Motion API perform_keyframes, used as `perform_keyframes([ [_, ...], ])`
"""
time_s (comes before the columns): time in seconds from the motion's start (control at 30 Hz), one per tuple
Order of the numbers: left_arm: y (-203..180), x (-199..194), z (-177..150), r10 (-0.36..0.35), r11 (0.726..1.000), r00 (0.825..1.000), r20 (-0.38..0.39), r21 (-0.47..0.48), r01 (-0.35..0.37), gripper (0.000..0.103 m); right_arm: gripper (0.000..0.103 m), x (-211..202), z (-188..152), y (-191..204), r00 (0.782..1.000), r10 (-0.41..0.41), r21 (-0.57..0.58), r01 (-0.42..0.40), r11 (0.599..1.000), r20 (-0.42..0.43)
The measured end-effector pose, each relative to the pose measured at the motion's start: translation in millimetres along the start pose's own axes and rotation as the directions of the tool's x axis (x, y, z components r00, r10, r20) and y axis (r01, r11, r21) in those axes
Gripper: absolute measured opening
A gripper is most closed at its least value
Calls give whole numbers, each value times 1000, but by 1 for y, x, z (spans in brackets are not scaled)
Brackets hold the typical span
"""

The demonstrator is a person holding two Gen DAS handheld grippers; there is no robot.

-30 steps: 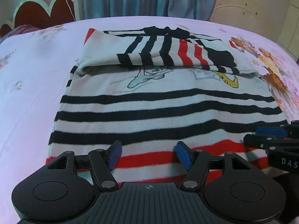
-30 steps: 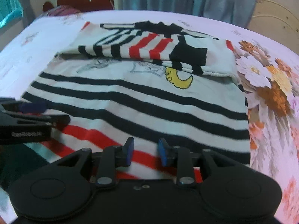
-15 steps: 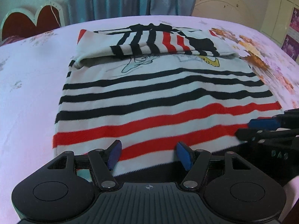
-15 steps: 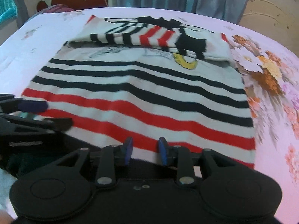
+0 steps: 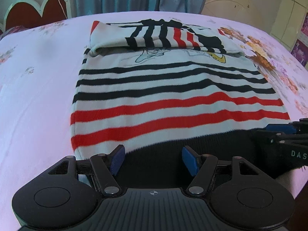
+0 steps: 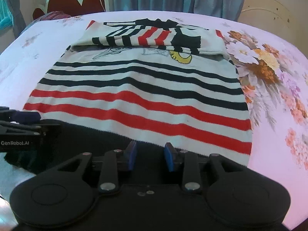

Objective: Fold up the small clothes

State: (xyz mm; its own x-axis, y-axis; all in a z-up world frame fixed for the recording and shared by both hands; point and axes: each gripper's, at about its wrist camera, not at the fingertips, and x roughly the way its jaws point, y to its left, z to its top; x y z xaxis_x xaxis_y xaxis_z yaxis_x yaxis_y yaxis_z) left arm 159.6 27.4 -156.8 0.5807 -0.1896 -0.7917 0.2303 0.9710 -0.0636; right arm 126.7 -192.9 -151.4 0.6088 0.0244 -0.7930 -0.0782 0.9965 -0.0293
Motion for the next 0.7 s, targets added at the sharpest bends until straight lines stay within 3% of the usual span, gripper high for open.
perform_keyframes([
  [0.17, -3, -4, -12, 7, 1000, 1000, 2, 2, -7, 76, 36, 1, -11, 4, 1000, -25, -23, 24, 999, -16],
  [0.3, -4, -7, -14, 8, 1000, 1000, -1, 5, -8, 78, 44, -7, -11, 1, 1000, -21, 1, 21, 1000, -7],
  [0.7, 12, -14, -14, 16, 998, 1000, -4, -57, -16, 79, 51, -15, -15, -21, 997, -75, 44, 75, 996, -13],
])
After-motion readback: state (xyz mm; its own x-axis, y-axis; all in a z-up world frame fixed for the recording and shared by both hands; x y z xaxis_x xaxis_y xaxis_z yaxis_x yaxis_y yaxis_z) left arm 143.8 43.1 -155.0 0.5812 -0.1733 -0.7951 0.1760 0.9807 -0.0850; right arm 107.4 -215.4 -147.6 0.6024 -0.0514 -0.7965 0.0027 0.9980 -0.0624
